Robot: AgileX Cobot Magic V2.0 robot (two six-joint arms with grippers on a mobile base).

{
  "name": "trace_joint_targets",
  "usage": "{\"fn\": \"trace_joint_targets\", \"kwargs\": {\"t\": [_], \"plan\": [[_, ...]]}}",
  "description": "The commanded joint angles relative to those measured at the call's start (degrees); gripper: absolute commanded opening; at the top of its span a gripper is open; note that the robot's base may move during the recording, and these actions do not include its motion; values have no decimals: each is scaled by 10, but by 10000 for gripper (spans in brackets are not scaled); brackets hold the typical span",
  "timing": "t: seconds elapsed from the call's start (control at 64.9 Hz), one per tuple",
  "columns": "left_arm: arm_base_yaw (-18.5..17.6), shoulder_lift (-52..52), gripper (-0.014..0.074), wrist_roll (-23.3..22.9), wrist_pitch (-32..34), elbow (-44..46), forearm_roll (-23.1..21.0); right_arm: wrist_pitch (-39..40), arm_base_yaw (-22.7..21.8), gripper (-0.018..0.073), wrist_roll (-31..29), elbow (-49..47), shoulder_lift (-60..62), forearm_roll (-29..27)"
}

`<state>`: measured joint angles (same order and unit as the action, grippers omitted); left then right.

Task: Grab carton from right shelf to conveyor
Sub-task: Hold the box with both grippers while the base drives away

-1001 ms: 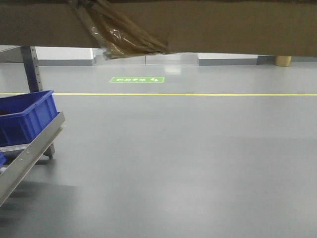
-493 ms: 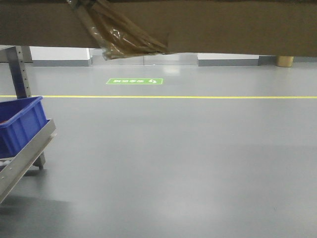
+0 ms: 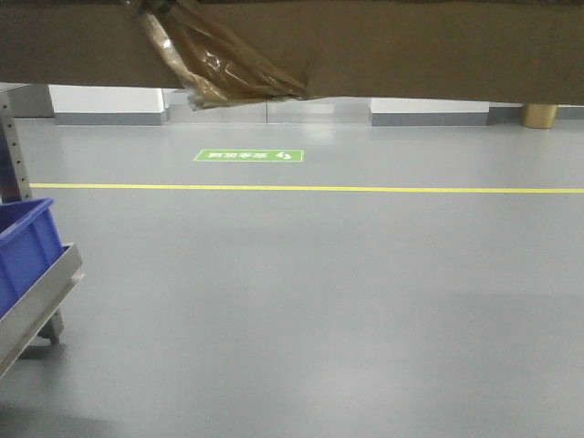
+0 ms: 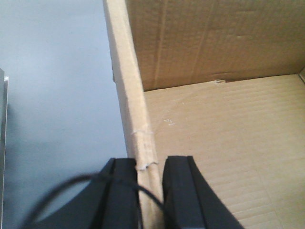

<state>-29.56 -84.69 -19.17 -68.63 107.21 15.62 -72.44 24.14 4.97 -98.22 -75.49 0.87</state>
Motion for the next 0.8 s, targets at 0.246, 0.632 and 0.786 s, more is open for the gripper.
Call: {"fn": "trace_joint_targets", "kwargs": {"t": [0.246, 0.632, 0.786], "plan": [[-8, 4, -21, 6, 42, 2, -20, 25, 6, -67, -14, -4, 8, -42], [-8, 3, -21, 6, 42, 2, -18, 67, 6, -67, -14, -4, 8, -42], [-8, 3, -21, 6, 42, 2, -16, 106, 6, -67, -14, -4, 8, -42]]}}
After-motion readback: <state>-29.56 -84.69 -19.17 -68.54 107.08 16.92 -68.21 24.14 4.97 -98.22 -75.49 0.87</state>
